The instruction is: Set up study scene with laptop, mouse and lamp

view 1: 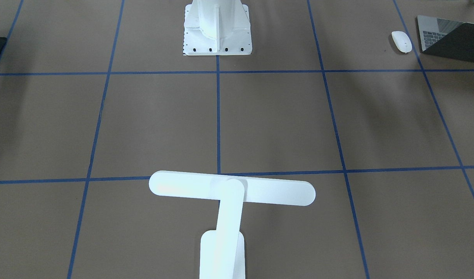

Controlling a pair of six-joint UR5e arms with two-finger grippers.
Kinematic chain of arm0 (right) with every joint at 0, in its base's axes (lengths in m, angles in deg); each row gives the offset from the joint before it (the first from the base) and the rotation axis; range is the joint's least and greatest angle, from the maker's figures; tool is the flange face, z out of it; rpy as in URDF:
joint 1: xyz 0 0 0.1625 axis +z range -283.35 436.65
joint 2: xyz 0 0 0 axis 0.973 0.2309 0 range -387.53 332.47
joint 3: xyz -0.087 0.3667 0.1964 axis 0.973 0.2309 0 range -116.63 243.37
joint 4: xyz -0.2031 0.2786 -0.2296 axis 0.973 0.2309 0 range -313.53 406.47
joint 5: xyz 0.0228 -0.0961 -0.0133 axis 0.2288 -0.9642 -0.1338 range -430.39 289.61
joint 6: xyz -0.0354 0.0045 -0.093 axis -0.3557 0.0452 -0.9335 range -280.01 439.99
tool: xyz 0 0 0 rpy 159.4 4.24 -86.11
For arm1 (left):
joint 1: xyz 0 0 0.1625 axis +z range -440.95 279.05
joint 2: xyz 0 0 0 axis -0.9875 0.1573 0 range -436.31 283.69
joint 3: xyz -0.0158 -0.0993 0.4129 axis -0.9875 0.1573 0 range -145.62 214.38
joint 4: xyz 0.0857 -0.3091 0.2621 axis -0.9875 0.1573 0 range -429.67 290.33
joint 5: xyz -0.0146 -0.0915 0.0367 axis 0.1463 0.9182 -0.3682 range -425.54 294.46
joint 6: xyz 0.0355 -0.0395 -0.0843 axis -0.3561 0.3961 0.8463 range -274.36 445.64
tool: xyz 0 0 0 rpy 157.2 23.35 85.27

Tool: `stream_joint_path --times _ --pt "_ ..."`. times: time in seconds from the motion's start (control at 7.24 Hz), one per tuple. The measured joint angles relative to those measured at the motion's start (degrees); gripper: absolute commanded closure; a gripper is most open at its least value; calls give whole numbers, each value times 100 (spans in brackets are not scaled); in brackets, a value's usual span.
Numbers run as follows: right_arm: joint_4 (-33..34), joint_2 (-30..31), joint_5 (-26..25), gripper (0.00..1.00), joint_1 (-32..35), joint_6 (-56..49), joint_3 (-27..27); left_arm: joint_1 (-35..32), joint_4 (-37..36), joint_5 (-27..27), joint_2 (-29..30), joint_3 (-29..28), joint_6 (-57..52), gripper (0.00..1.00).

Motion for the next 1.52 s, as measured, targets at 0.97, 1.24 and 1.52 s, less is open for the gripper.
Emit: stream_joint_path --times 0.97,1.24,1.52 --pt "0 -6 0 0 0 15 -4 25 97 -43 -51 -190 145 47" --pt "0 -1 0 0 0 15 -9 25 165 -42 -45 -238 152 84" --pt "0 5 2 0 0 10 -13 25 177 -31 -34 -215 174 99"
